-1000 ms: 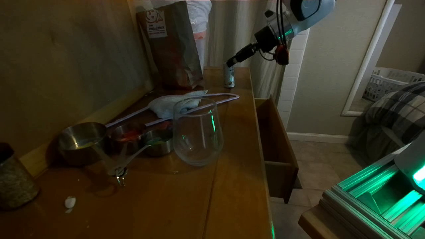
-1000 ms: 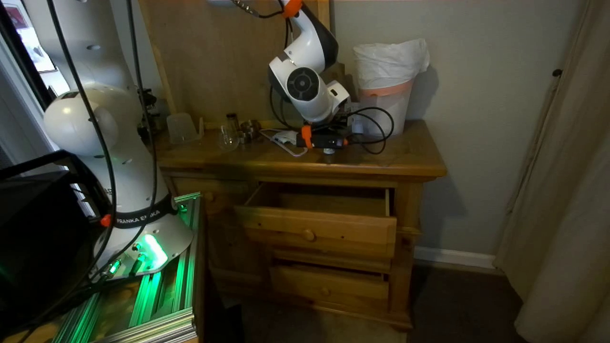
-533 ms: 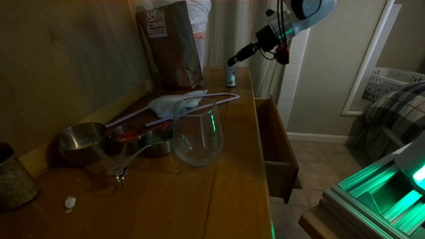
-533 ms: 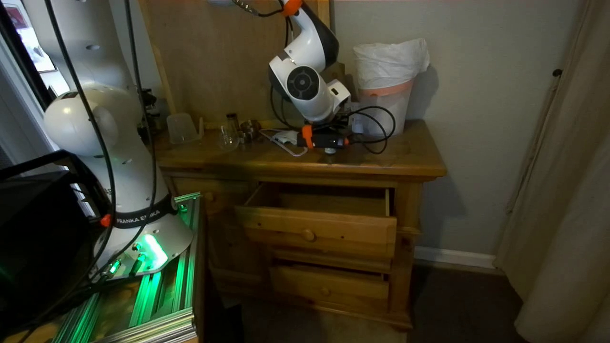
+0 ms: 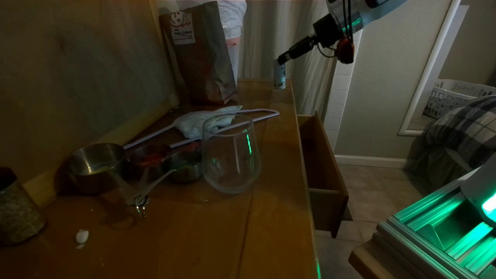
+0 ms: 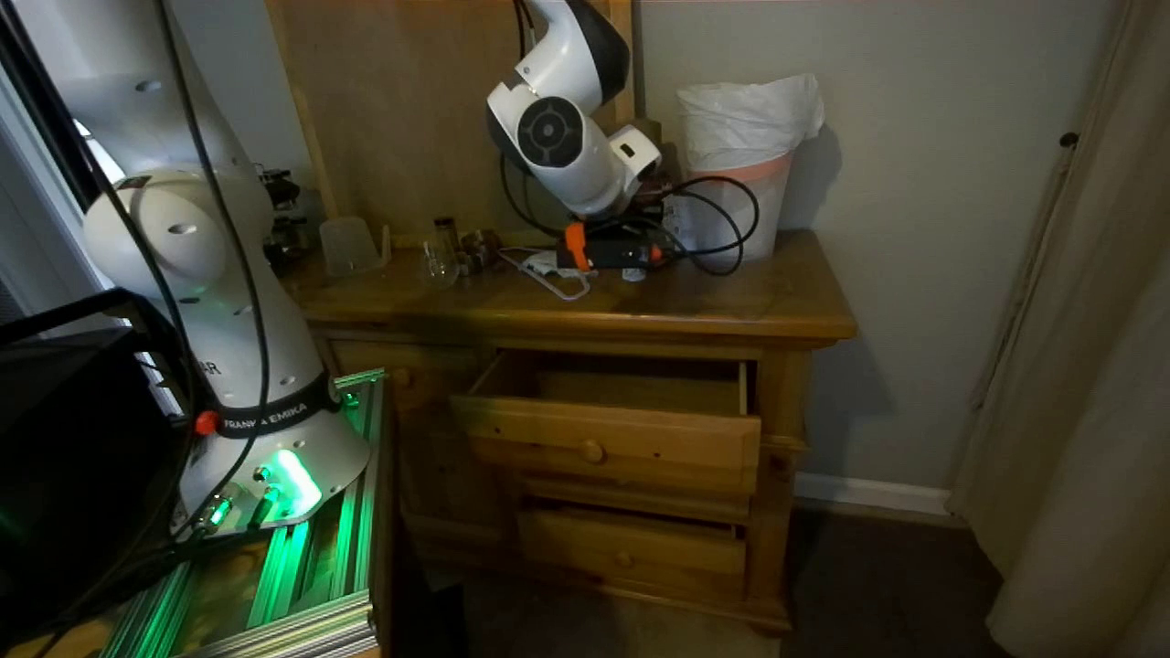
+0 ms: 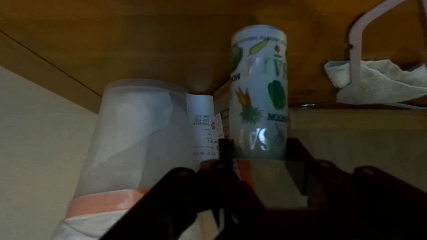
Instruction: Open the topmost drawer on the right then put the white container in the open drawer.
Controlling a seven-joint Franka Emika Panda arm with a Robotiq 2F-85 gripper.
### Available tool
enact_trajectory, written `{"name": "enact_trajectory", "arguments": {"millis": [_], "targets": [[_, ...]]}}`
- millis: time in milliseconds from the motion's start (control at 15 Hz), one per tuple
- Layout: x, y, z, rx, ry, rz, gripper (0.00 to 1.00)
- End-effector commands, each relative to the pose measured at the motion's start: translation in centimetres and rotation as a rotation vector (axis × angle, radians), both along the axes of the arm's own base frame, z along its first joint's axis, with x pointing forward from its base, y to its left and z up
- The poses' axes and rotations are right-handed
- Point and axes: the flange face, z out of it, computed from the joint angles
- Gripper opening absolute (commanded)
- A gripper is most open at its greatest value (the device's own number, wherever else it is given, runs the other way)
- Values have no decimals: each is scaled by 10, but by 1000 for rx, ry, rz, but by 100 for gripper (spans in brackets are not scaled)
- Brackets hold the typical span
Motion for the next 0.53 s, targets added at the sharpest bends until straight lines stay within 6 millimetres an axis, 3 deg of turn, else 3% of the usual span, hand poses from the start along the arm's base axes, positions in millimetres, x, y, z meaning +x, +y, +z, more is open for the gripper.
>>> {"name": "enact_trajectory", "arguments": {"millis": [0, 333, 400, 467], "targets": [[-41, -17, 21, -21, -41, 17, 20], [-86, -48, 15, -68, -23, 40, 20], [-72, -54, 12, -77, -7, 50, 20], [-72, -59, 7, -73, 9, 54, 20]]}}
